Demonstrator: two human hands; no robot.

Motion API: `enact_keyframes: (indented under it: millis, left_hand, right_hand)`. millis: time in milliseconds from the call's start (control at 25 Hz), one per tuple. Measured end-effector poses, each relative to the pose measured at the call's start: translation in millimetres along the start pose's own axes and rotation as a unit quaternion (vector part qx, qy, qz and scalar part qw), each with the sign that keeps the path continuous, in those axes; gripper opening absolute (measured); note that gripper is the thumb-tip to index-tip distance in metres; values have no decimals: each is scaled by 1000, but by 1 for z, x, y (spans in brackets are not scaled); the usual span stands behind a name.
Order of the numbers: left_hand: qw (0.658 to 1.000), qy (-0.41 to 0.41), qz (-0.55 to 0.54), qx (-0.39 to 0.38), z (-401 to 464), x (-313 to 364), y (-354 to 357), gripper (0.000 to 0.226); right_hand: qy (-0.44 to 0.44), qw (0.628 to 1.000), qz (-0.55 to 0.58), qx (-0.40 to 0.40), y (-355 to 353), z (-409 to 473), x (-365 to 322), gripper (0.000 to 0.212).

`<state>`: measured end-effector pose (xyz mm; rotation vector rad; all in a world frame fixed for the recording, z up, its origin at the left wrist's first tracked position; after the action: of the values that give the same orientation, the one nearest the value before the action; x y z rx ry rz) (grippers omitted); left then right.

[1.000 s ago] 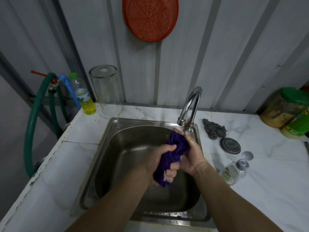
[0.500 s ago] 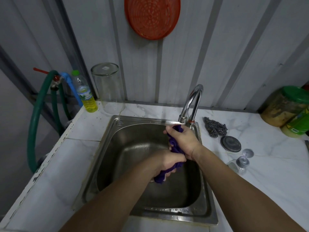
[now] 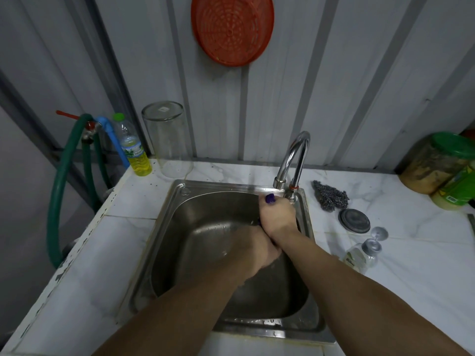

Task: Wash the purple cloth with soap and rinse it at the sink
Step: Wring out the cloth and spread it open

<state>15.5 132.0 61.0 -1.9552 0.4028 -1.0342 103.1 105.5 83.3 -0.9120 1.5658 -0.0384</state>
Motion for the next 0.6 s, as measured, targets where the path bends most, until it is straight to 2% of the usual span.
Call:
enact_keyframes:
  millis: [80,160,240,280,320,360,440,520,600]
  left_hand:
    - [1000,4,-29,13,0,3,0,34]
    - [990,-1,-143,-15,8,1,-3,28]
    - [967,-20,-252,-37,14,-6,-6,28]
    - [948,-56,-310,-41,14,-7,-6,30]
    - [912,-103,-394,-37,13,-8,-5,29]
    - [857,-150,-492,-26,13,-9,-4,26]
    - [717,-207,-666,-18,13,-9,-8,28]
    - [588,-222,-778,7,16,-10,-18,34]
    - [503,-235,-830,54,18,-5,-30,44]
  right_hand:
    - [4,1000,0,-8,-3,0,-3,40]
    - [1,999,11,-45,-5,0,-5,42]
    - [-9,994,14,-106,-8,-5,-13,48]
    - [-18,990,16,-141,-11,-10,-18,53]
    - [-29,984,19,-174,-15,-14,-21,60]
    - [-48,979,26,-195,-21,-19,-21,64]
    - [-86,976,58,-192,-32,-32,-11,64]
    - [-93,972,130,-172,-31,-48,19,72]
    - [-78,961,206,-167,-18,-71,50,88]
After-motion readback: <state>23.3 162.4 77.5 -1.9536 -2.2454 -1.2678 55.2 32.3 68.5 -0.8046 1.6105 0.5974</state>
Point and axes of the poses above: each hand's wrist, its own z-axis towards the middle knuckle, its own y-axis out of the palm, x = y × z, the point moved 1 cm from there along z, towards the middle knuckle, and after that the axes turned 2 degrees about -z, right-handed, at the moved point
